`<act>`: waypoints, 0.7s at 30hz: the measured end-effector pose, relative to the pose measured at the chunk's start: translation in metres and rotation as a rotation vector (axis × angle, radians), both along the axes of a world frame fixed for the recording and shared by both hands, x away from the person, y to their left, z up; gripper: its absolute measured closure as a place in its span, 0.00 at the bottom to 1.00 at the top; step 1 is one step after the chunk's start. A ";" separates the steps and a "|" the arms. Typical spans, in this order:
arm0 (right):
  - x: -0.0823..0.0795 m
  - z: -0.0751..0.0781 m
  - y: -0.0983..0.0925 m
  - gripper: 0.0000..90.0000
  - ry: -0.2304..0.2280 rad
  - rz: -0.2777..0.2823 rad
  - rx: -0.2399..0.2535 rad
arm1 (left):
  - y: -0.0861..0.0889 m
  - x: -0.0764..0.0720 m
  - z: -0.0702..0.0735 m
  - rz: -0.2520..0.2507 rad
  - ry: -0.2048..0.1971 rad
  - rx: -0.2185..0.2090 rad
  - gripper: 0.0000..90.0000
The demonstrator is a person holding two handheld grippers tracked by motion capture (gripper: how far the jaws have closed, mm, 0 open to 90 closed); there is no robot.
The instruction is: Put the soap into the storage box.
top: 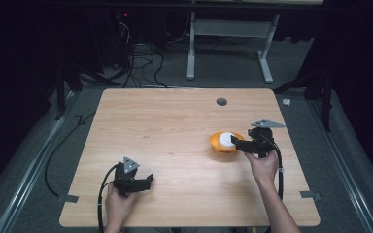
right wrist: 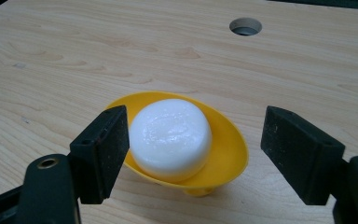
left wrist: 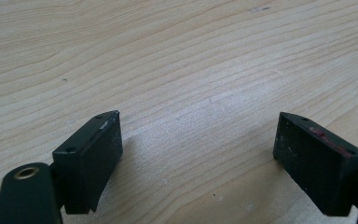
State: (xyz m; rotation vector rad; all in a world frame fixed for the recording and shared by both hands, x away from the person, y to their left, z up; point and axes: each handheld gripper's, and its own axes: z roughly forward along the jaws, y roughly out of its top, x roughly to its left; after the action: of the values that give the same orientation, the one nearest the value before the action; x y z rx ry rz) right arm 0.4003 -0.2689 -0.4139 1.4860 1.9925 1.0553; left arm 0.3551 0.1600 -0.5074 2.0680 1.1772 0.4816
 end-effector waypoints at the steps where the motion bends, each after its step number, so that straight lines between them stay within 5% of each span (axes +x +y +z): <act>1: -0.001 0.001 -0.001 0.27 -0.001 -0.001 -0.001 | 0.000 0.000 0.000 0.000 -0.001 -0.001 0.18; 21: -0.024 0.012 -0.021 0.28 -0.045 -0.026 0.027 | 0.000 0.000 0.000 0.002 -0.002 -0.002 0.18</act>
State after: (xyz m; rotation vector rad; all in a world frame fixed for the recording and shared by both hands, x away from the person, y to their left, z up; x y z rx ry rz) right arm 0.3767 -0.2897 -0.4020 1.4849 1.9298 1.0995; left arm 0.3551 0.1600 -0.5076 2.0635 1.1785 0.4835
